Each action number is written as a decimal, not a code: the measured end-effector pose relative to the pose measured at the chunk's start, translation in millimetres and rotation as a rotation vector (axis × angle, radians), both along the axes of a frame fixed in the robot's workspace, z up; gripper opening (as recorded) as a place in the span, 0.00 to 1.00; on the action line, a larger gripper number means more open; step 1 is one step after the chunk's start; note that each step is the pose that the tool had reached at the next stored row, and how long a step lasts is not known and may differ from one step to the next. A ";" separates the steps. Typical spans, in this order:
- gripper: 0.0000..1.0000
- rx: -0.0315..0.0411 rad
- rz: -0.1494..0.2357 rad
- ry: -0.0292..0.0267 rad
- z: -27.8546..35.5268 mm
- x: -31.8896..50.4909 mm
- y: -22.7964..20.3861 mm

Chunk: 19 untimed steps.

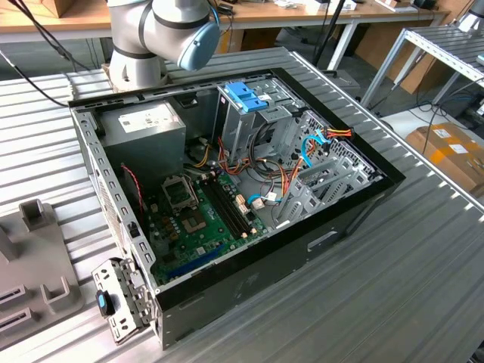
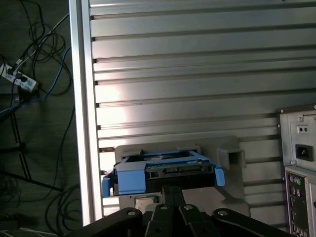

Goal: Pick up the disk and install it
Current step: 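Reach for the disk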

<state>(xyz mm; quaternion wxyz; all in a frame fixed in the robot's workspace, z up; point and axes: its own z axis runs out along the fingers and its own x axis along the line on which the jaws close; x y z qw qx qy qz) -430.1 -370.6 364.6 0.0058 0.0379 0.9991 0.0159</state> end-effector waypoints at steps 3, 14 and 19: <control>0.11 0.0000 0.000 0.0001 0.0 -0.2 0.0; 0.11 0.0000 0.000 0.0000 0.0 -5.7 0.0; 0.11 0.0000 0.000 0.0001 0.0 -5.9 0.0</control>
